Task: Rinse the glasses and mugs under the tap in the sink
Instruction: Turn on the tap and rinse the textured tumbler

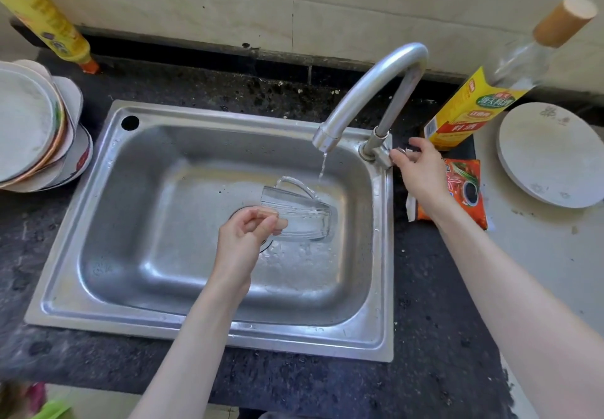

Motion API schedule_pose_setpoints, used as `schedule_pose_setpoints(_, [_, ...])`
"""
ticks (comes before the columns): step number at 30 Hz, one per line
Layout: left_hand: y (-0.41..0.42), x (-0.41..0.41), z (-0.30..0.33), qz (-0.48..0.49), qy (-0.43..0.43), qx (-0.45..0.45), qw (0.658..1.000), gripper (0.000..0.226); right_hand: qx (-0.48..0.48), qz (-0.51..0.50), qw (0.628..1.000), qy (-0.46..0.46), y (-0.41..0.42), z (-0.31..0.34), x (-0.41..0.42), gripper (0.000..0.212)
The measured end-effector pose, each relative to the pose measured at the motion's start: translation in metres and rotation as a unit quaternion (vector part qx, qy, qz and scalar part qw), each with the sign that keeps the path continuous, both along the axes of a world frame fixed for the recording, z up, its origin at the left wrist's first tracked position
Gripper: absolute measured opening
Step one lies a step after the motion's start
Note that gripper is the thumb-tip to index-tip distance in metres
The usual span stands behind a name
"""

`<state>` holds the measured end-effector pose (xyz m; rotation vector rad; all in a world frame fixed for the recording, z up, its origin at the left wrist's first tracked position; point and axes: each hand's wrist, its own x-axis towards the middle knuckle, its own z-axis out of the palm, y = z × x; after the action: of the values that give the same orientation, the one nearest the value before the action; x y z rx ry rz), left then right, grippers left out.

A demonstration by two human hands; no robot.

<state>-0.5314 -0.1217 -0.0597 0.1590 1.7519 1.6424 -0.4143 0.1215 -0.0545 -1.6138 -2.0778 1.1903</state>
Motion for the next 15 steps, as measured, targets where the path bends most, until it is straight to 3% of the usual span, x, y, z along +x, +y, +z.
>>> schedule_pose_setpoints(2, [-0.005,0.0,-0.001,0.003,-0.022,0.001,1.0,0.014,-0.038,0.002,0.999,0.001,-0.006,0.005,0.001,0.068])
schedule_pose_setpoints(4, [-0.01,-0.002,0.001,-0.005,-0.038,0.002,0.999,0.013,-0.003,0.028,0.999,-0.035,-0.024,0.009,0.005,0.074])
schedule_pose_setpoints(7, [-0.017,-0.008,0.012,-0.041,-0.042,0.002,0.998,0.014,0.041,0.062,0.996,-0.045,-0.062,0.017,0.015,0.05])
schedule_pose_setpoints(11, [-0.028,-0.017,0.028,-0.09,-0.096,0.019,0.991,0.01,-0.151,0.158,0.976,0.01,-0.095,0.033,0.018,0.029])
schedule_pose_setpoints(15, [-0.041,-0.013,0.041,-0.101,-0.252,0.003,0.962,0.017,-0.17,0.274,0.946,0.03,-0.107,0.056,0.014,0.031])
